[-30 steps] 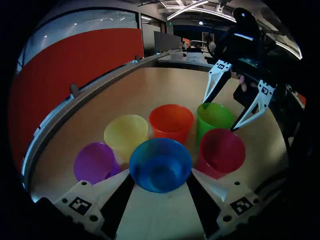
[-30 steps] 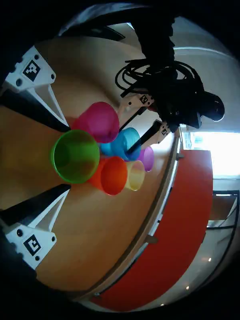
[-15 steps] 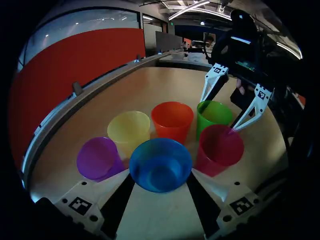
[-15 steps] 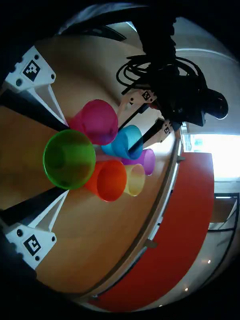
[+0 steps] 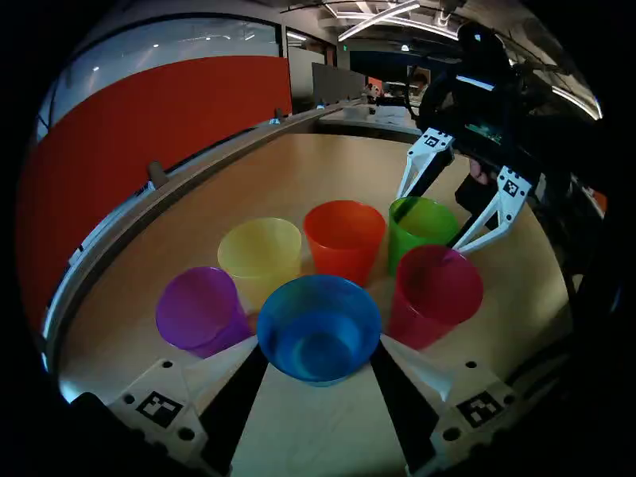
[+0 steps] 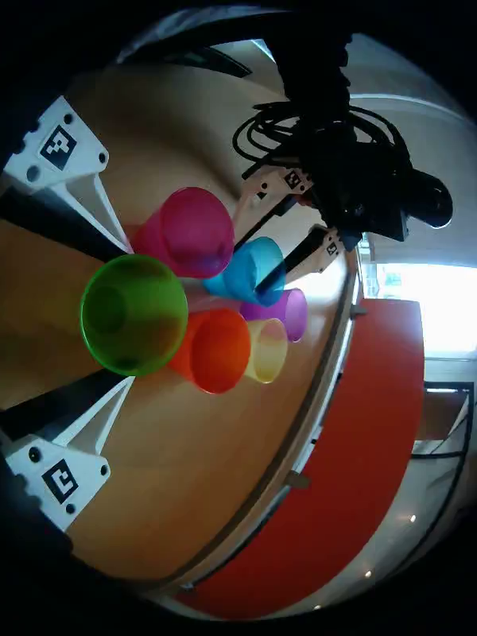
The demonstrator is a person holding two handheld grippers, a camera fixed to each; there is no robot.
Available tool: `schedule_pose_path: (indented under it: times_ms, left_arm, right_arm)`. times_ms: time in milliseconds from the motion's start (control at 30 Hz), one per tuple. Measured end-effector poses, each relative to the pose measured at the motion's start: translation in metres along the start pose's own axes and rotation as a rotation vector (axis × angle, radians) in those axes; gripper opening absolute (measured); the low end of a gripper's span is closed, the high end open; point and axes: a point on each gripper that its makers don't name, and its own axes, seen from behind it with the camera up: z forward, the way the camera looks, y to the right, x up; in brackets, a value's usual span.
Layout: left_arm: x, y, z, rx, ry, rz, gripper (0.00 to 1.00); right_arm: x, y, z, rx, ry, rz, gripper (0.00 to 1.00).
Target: Pour water
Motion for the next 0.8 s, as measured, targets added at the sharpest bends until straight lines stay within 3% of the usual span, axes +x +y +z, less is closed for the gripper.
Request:
schedule_pose_path:
  times_ms: [400,800]
  left_arm:
    - [0.003,0.0,-0.01,0.012,0.028,-0.023,0.83]
    - [0.013,-0.005,-0.043,0.073,0.077,-0.052,0.83]
  right_arm:
    - [0.012,0.0,-0.012,-0.008,0.035,-0.005,0.9]
    - [0.036,-0.002,-0.028,-0.025,0.089,-0.013,0.9]
